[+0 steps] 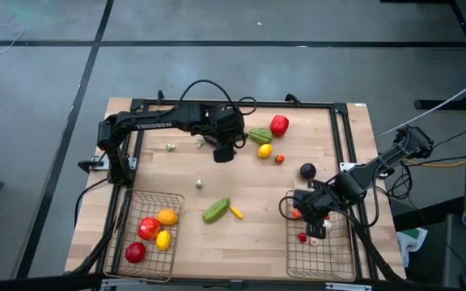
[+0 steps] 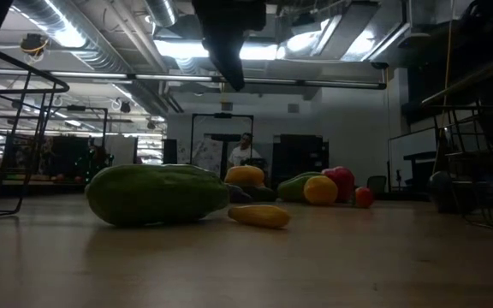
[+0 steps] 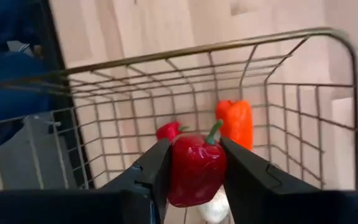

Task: Sort produce into baskets
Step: Put the small red chilli pepper into the right wire basket

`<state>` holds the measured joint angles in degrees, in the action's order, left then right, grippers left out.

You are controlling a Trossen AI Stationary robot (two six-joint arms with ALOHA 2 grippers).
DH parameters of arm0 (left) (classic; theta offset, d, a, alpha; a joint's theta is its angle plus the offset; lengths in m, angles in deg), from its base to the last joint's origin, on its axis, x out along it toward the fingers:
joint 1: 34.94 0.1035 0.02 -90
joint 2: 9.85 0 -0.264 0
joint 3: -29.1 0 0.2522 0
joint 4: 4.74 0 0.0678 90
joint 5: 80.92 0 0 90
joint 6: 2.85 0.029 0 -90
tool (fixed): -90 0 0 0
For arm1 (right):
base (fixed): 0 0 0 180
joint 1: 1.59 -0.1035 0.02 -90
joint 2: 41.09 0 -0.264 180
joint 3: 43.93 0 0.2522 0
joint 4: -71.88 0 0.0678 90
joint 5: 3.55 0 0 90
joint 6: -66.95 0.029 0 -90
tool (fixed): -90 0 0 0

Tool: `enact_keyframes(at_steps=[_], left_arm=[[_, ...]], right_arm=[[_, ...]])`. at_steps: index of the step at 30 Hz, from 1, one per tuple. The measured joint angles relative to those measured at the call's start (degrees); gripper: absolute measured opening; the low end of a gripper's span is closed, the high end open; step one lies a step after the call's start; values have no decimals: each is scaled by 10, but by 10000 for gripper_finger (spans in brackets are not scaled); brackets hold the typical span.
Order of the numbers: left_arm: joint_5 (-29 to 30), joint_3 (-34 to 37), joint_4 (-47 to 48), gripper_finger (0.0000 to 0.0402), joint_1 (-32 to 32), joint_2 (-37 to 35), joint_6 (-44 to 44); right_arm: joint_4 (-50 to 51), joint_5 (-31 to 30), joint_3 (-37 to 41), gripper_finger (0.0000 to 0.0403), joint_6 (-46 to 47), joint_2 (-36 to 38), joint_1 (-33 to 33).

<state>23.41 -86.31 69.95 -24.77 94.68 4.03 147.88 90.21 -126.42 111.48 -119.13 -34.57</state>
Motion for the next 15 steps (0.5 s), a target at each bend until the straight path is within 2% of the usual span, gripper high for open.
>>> enact_keyframes(at_steps=[7, 11, 15], left_arm=[[0, 0, 0, 224, 0, 0, 20], [0, 0, 0, 224, 0, 0, 19], [0, 0, 0, 224, 0, 0, 7]], right_arm=[[2, 53, 0, 127, -14, -18, 0], [2, 52, 0, 127, -12, -35, 0], [2, 46, 0, 127, 30, -46, 0]])
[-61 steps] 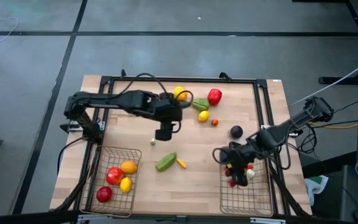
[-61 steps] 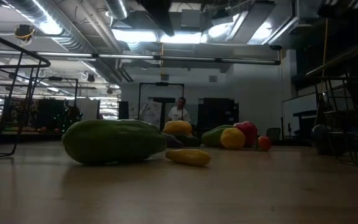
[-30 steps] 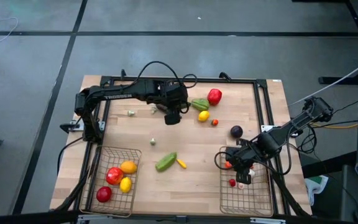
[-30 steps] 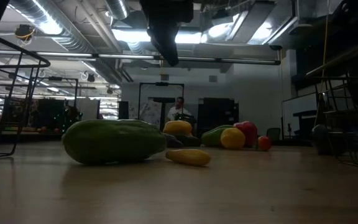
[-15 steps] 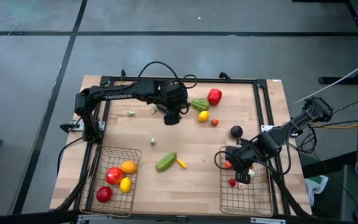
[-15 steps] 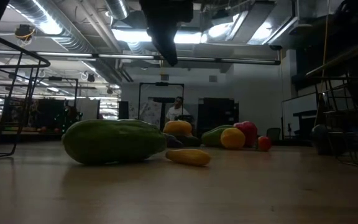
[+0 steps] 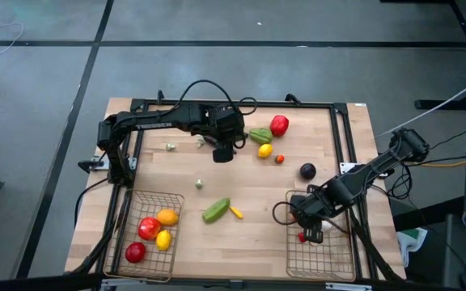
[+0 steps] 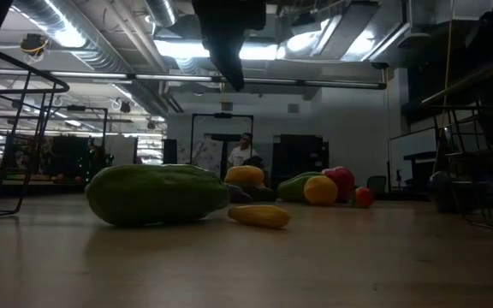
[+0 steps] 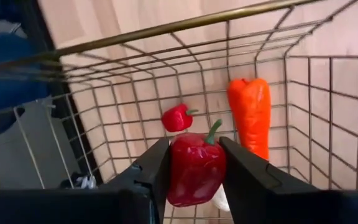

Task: Sort produce into baskets
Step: Put the small red chilli pepper into the right wire basket

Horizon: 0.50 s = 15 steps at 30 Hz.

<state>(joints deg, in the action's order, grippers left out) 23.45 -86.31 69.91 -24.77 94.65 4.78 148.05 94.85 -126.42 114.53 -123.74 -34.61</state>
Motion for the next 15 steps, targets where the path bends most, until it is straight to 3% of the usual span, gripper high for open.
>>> enact_keyframes(at_steps=[9, 15], left_arm=[[0, 0, 0, 224, 0, 0, -1], [0, 0, 0, 224, 0, 0, -1]], right_arm=[[-4, 22, 0, 134, -40, -5, 0], [-6, 34, 0, 193, -56, -5, 0]])
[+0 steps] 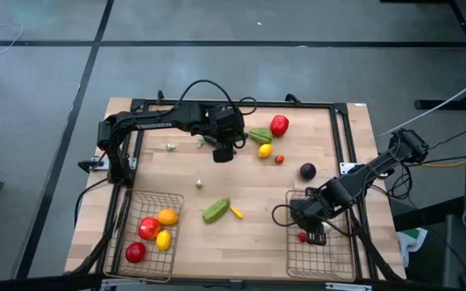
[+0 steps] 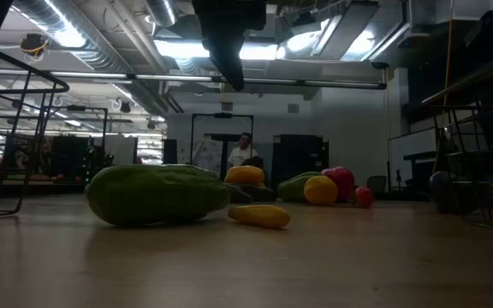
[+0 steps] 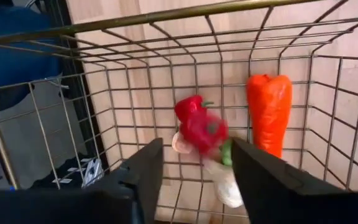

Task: Sort produce into baskets
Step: Put the small red chilli pepper into the right wire basket, then put the purple eggplant into the right wire basket

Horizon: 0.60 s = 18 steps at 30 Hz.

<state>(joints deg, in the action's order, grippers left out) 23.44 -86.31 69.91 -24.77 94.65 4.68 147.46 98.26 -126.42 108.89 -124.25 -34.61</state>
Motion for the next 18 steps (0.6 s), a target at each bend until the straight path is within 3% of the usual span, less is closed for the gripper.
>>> enact_keyframes(at_steps=[8, 18], left_arm=[[0, 0, 0, 224, 1, 0, 39], [0, 0, 15, 224, 20, 1, 70]], right_arm=[[-5, -23, 0, 258, 1, 0, 0], [-5, -23, 0, 269, 1, 0, 0]])
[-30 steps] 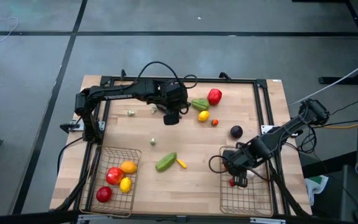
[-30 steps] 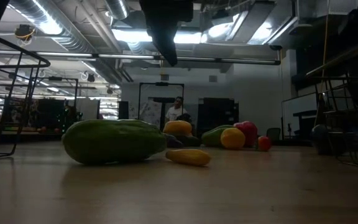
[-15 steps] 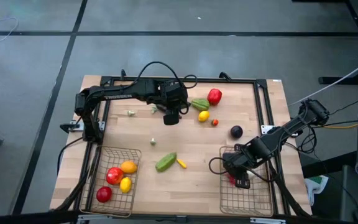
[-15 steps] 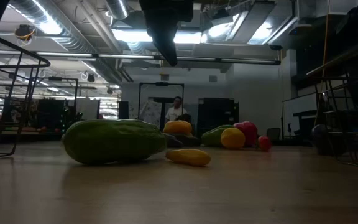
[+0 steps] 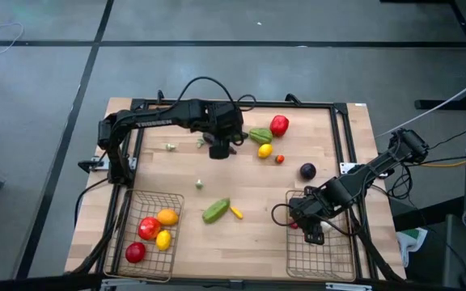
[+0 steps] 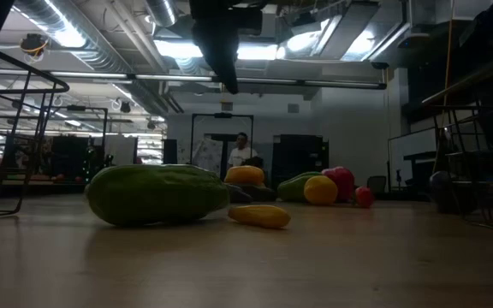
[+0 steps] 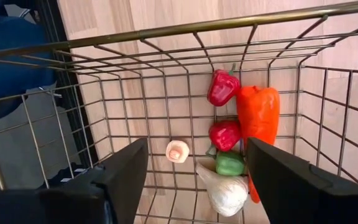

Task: Sort produce into baskets
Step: Put the purple eggplant into the right wire basket

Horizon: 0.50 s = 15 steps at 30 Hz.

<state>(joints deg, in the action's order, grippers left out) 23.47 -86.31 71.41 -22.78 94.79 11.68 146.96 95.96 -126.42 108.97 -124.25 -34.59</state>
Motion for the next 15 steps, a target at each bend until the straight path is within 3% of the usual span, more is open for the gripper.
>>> enact_keyframes(at_steps=[15], left_arm=[[0, 0, -1, 224, 2, 0, -85]], right_arm=[[-2, 0, 0, 269, -2, 0, 0]])
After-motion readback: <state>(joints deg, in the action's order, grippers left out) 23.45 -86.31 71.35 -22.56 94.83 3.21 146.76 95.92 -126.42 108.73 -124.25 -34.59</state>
